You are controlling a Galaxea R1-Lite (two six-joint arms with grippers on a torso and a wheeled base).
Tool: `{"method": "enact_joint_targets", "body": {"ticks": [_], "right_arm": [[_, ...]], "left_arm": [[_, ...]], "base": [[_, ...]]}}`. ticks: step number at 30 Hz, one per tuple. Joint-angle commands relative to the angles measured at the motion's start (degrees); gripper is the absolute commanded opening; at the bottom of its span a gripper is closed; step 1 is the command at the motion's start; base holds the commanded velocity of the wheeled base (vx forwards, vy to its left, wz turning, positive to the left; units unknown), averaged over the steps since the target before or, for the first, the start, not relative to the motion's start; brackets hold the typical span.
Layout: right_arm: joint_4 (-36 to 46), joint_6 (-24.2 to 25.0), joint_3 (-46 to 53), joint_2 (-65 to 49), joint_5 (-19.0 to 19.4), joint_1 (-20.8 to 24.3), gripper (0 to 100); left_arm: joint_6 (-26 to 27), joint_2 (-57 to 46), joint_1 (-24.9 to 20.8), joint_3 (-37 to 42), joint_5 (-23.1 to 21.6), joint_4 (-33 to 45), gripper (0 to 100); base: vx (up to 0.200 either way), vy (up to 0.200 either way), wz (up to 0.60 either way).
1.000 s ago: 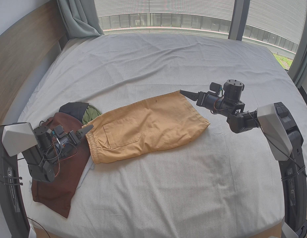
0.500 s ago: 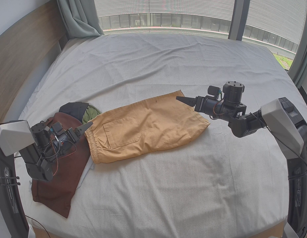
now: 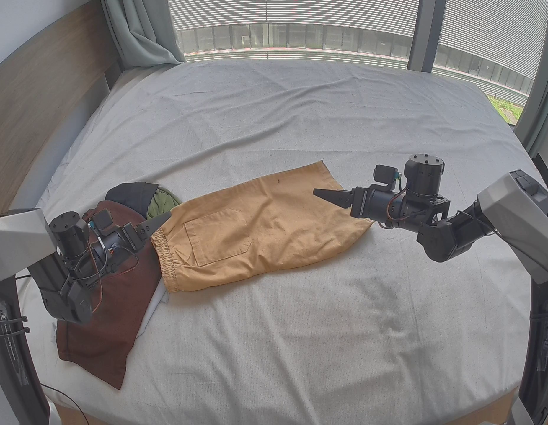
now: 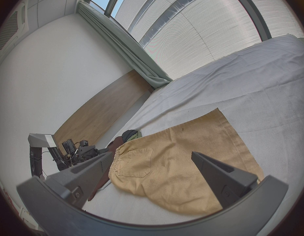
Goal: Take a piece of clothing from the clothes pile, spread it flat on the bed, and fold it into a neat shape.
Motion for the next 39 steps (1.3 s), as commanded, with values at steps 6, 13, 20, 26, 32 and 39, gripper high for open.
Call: {"method": "enact_joint_targets", "body": {"ticks": [6, 13, 20, 26, 32, 39], "right_arm": [[-1.0, -0.5, 4.1, -2.0, 0.0, 0.1, 100], [-1.1, 1.1, 7.1, -0.9, -3.6, 0.1, 100], [-5.0, 1.2, 12.6, 2.3, -4.3, 0.0, 100], [-6.6, 1.1, 15.5, 2.4, -4.4, 0.1, 100], [-7.3, 1.1, 15.5, 4.5, -4.5, 0.1, 100], [-7.4, 1.1, 15.4, 5.9, -4.5, 0.1, 100]], "left_arm": [[1.2, -3.2, -1.9, 1.9, 0.0, 0.0, 100], [3.0, -3.2, -3.9, 3.6, 0.0, 0.0, 100], [7.1, -0.6, -5.2, 4.0, 0.0, 0.0, 100], [8.7, 0.2, -5.2, 3.9, 0.1, 0.0, 100], [9.4, 0.2, -5.2, 4.0, 0.1, 0.0, 100], [9.4, 0.3, -5.2, 3.9, 0.1, 0.0, 100]], "base": [[0.0, 0.0, 0.0], [0.0, 0.0, 0.0], [0.0, 0.0, 0.0], [0.0, 0.0, 0.0], [0.0, 0.0, 0.0], [0.0, 0.0, 0.0]]}}
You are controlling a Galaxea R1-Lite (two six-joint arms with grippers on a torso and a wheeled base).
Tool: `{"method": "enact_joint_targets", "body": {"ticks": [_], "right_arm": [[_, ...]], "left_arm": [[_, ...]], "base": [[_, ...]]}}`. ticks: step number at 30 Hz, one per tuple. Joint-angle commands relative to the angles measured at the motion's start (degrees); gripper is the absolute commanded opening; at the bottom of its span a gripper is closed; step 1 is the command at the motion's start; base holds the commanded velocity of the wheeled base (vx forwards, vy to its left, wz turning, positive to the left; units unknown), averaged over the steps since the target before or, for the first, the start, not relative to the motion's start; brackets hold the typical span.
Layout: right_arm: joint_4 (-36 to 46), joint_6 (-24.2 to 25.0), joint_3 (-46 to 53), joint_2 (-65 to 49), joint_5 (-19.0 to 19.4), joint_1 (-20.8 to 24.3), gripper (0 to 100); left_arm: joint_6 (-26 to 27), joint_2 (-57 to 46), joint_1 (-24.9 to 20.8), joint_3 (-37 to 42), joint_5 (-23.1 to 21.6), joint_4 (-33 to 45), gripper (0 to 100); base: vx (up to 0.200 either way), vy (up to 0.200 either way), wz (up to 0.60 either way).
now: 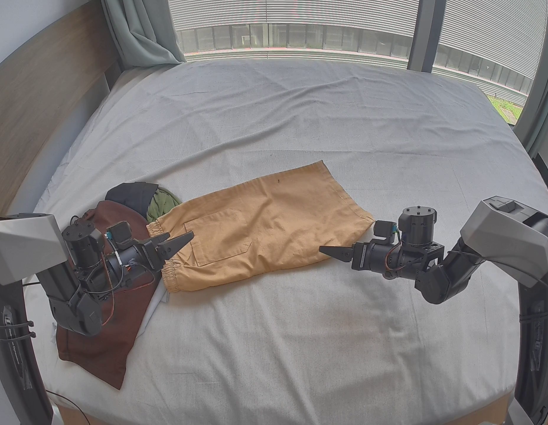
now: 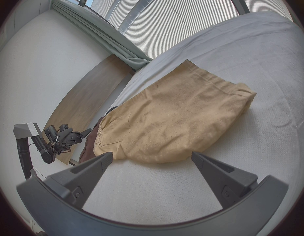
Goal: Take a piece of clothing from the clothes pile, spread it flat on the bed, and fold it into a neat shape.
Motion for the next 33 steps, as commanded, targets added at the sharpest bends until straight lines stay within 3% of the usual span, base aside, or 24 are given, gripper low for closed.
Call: {"method": "enact_joint_targets", "body": {"ticks": [1, 16, 20, 27, 33], "right_arm": [[-0.1, 0.0, -0.1, 1.6, -0.1, 0.0, 100], [-0.1, 0.0, -3.5, 7.0, -1.4, 0.4, 100], [-0.1, 0.2, -6.5, 9.3, -4.3, 1.3, 100], [0.0, 0.3, -11.2, 12.3, -4.8, 2.4, 100], [-0.1, 6.4, -16.5, 14.4, -6.5, 4.9, 100]], "left_arm": [[0.0, 0.2, 0.0, 0.0, -0.1, 0.0, 100], [0.0, 0.3, 0.2, -0.1, 0.0, 0.0, 100], [0.0, 0.7, 0.2, -0.2, 0.0, 0.0, 100], [0.0, 0.7, 0.2, -0.3, 0.0, 0.0, 100], [0.0, 0.7, 0.3, -0.3, 0.0, 0.0, 100]], "base": [[0.0, 0.0, 0.0], [0.0, 0.0, 0.0], [0.0, 0.0, 0.0], [0.0, 0.0, 0.0], [0.0, 0.0, 0.0]]}}
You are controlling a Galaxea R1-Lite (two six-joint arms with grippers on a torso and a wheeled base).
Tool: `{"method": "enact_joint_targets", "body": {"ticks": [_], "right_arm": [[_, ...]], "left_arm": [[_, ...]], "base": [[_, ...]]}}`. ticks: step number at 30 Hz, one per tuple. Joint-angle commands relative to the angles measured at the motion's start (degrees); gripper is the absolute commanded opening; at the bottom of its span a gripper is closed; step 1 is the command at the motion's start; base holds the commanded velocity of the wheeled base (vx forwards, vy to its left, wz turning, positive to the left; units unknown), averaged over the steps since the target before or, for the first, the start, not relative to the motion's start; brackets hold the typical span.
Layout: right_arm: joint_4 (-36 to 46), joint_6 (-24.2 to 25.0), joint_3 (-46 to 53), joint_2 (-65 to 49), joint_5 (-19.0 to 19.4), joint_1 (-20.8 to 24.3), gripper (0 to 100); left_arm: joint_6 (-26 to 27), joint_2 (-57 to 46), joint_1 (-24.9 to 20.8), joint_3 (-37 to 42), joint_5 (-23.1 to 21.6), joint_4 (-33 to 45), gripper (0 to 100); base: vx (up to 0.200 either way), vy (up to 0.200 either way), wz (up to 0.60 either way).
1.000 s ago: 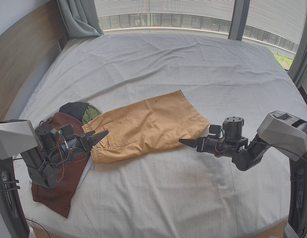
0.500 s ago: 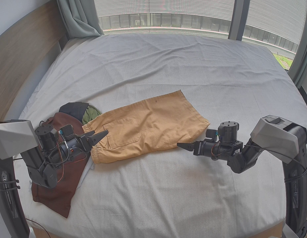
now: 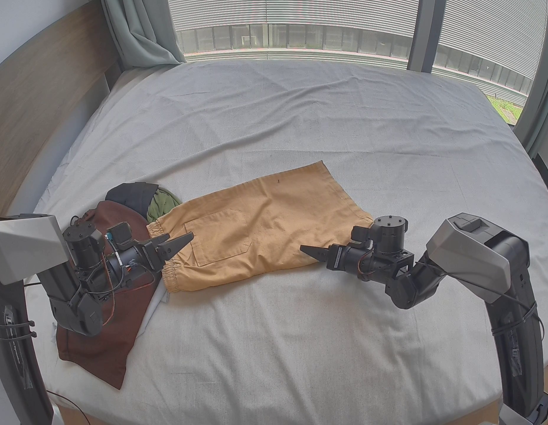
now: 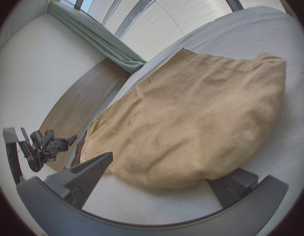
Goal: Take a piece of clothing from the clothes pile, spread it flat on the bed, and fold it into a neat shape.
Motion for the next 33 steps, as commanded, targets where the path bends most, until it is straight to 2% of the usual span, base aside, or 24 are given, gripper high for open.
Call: {"method": "enact_joint_targets", "body": {"ticks": [1, 10, 17, 28, 29, 33], "right_arm": [[0.2, 2.8, -4.2, 3.1, -1.0, 2.2, 100], [0.9, 2.9, -8.0, 4.5, -1.1, 3.3, 100], [0.4, 2.9, -9.2, 5.7, -2.9, 3.3, 100], [0.3, 3.0, -9.6, 6.0, -3.2, 3.2, 100], [0.2, 3.0, -9.6, 6.0, -3.2, 3.2, 0], [0.2, 3.0, -9.6, 6.1, -3.2, 3.2, 0]], "left_arm": [[0.0, 0.1, 0.2, -0.3, 0.0, 0.0, 100], [0.0, 0.0, 0.3, -0.3, 0.0, 0.0, 100], [0.0, -0.1, 0.3, -0.3, 0.0, 0.0, 100], [0.0, -0.1, 0.3, -0.3, 0.0, 0.0, 100], [0.0, -0.1, 0.3, -0.3, 0.0, 0.0, 100], [0.0, -0.1, 0.3, -0.3, 0.0, 0.0, 100]], "base": [[0.0, 0.0, 0.0], [0.0, 0.0, 0.0], [0.0, 0.0, 0.0], [0.0, 0.0, 0.0], [0.0, 0.0, 0.0], [0.0, 0.0, 0.0]]}}
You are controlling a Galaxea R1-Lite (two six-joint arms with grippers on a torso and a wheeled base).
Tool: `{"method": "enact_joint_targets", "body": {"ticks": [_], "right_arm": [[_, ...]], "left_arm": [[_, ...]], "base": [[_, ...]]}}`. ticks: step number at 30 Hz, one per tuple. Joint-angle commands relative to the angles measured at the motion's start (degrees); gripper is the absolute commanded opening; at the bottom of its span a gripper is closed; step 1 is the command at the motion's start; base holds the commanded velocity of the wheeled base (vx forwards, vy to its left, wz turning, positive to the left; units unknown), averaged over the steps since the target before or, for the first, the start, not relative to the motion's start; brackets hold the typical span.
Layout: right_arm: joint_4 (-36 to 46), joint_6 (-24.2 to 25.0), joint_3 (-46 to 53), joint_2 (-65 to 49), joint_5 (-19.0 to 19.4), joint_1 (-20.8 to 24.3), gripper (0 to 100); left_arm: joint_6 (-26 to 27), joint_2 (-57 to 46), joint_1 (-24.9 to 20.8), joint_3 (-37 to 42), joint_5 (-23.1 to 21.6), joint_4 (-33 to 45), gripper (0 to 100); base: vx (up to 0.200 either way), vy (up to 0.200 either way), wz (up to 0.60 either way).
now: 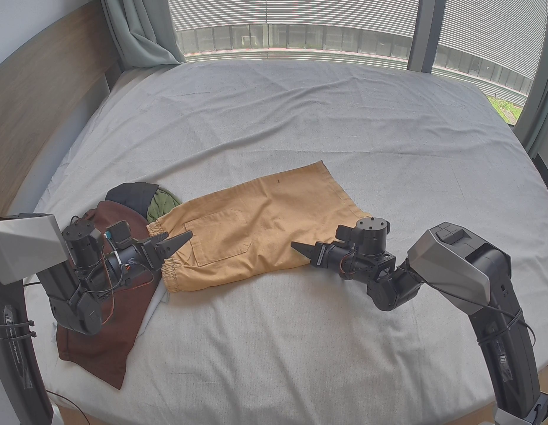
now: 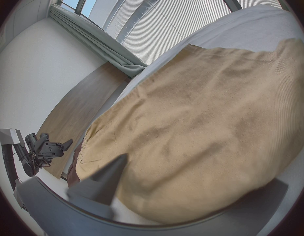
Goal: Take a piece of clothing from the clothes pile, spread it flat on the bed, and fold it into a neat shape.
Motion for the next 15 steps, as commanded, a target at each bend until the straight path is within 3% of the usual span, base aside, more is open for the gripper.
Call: {"method": "enact_joint_targets", "body": {"ticks": [1, 15], "right_arm": [[-0.1, 0.0, 0.0, 0.4, 0.2, 0.1, 0], [-1.1, 0.0, 0.5, 0.2, 0.1, 0.2, 0]], "left_arm": [[0.0, 0.0, 0.0, 0.0, 0.0, 0.0, 100], [0.0, 0.2, 0.0, 0.0, 0.0, 0.0, 100]], "base": [[0.0, 0.0, 0.0], [0.0, 0.0, 0.0]]}}
